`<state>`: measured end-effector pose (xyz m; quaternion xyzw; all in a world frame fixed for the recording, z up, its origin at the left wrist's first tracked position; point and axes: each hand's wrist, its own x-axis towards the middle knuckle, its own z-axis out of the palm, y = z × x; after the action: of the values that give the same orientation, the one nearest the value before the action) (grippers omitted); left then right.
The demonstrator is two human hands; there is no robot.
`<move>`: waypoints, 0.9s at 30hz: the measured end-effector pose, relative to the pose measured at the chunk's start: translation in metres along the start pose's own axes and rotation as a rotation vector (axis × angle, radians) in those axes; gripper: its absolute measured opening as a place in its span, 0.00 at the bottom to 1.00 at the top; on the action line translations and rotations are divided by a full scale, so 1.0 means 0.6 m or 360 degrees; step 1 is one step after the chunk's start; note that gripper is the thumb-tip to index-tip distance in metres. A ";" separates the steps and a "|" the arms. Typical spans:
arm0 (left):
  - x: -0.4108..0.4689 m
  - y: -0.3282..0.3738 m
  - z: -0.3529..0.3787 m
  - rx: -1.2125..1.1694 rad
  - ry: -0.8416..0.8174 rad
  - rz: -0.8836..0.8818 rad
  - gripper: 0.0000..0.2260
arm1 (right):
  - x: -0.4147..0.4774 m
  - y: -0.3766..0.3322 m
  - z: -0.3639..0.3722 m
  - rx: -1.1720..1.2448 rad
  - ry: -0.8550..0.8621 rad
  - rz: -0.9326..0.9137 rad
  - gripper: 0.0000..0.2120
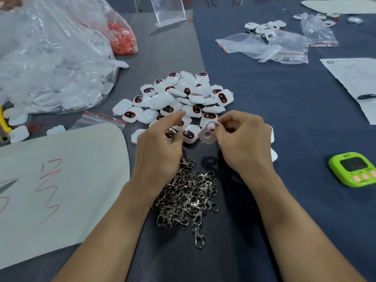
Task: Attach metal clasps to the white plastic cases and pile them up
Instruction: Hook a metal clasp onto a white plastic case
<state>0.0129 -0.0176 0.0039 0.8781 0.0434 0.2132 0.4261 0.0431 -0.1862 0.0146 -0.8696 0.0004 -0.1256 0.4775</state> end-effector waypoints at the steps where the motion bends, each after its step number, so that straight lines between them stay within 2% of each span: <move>1: -0.001 0.001 0.001 0.0098 -0.0067 0.0057 0.22 | 0.007 0.001 0.000 0.0184 0.0009 0.0129 0.04; 3: -0.002 0.003 0.006 0.0285 -0.0243 0.0156 0.24 | 0.022 -0.010 -0.003 0.1070 -0.0110 0.0503 0.03; 4: -0.003 0.005 0.008 0.0388 -0.0308 0.0193 0.23 | 0.029 -0.013 -0.005 0.1496 -0.0155 0.0616 0.10; 5: -0.003 0.005 0.010 0.0478 -0.0342 0.0219 0.23 | 0.035 -0.010 -0.006 0.1738 -0.0169 0.0663 0.17; 7: -0.002 0.005 0.011 0.0576 -0.0336 0.0262 0.22 | 0.037 -0.004 -0.006 0.1590 -0.0176 0.0580 0.26; 9: -0.001 0.004 0.009 0.0611 -0.0296 0.0315 0.20 | 0.027 -0.002 -0.003 0.0990 -0.0139 0.0367 0.30; 11: -0.001 0.004 0.007 0.0598 -0.0253 0.0355 0.17 | 0.014 -0.004 0.001 0.0455 -0.0083 0.0182 0.30; 13: -0.002 0.006 0.005 0.0575 -0.0175 0.0377 0.14 | 0.005 -0.010 0.005 0.0203 -0.0098 -0.0030 0.26; 15: -0.003 0.008 0.003 0.0537 -0.0064 0.0401 0.12 | -0.010 -0.016 0.010 0.0048 -0.0228 -0.0235 0.24; 19: -0.005 0.014 -0.006 -0.0179 -0.0057 0.0162 0.07 | -0.028 -0.022 0.015 0.0008 -0.0440 -0.0402 0.22; 22: 0.001 0.014 -0.015 -0.0426 0.0063 -0.0051 0.06 | -0.032 -0.024 0.015 0.0118 -0.0411 -0.0371 0.14; 25: 0.014 -0.001 -0.033 -0.0283 0.0063 -0.0208 0.05 | -0.030 -0.025 0.015 0.0140 -0.0406 -0.0220 0.08; 27: 0.016 -0.012 -0.046 0.0073 -0.0176 -0.0151 0.03 | -0.031 -0.024 0.013 0.0286 -0.0530 -0.0086 0.08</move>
<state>0.0110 0.0096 0.0165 0.8950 0.0661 0.1428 0.4174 0.0251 -0.1694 0.0186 -0.8319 -0.1133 0.0078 0.5431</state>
